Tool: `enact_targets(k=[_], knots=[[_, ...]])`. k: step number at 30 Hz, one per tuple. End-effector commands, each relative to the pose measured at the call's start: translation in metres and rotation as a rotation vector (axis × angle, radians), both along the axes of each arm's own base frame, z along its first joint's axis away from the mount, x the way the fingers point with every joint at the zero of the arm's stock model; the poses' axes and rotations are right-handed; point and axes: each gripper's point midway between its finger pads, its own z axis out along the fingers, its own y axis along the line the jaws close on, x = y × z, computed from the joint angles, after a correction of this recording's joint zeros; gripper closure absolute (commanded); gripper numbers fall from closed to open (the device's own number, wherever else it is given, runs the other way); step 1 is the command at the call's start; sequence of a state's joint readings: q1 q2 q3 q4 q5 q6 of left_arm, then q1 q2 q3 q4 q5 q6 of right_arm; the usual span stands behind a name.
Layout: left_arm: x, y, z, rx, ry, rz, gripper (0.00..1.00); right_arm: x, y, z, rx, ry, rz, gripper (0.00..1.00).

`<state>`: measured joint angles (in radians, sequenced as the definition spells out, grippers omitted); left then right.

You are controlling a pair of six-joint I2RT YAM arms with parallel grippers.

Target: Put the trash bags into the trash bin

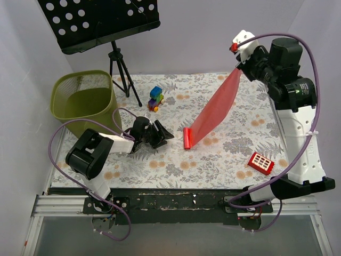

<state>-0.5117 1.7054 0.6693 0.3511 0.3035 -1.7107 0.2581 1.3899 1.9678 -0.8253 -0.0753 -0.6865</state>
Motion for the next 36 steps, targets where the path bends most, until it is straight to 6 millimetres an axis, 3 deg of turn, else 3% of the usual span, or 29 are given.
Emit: enact_targets(k=[1, 7, 17, 23, 27, 30, 36], knots=[[-0.017, 0.014, -0.039, 0.1, 0.101, 0.0, 0.42, -0.007, 0.016, 0.049, 0.053, -0.109, 0.053, 0.99], [-0.015, 0.002, -0.039, 0.091, 0.09, -0.033, 0.4, -0.001, 0.003, 0.042, -0.007, -0.136, -0.017, 0.99], [0.0, -0.019, -0.052, 0.114, 0.103, -0.08, 0.41, -0.006, -0.069, 0.032, -0.206, -0.208, -0.344, 0.99], [0.003, -0.044, -0.062, 0.157, 0.088, -0.144, 0.41, -0.014, -0.106, -0.002, -0.306, -0.16, -0.471, 0.99], [0.004, -0.057, -0.075, 0.295, 0.068, -0.187, 0.41, -0.015, -0.12, -0.026, -0.339, -0.133, -0.511, 0.99], [0.003, -0.051, -0.09, 0.449, 0.086, -0.16, 0.44, -0.014, -0.137, -0.042, -0.348, -0.119, -0.572, 0.99], [-0.008, -0.036, -0.106, 0.561, 0.106, -0.155, 0.52, -0.012, -0.173, -0.068, -0.322, -0.071, -0.689, 0.99]])
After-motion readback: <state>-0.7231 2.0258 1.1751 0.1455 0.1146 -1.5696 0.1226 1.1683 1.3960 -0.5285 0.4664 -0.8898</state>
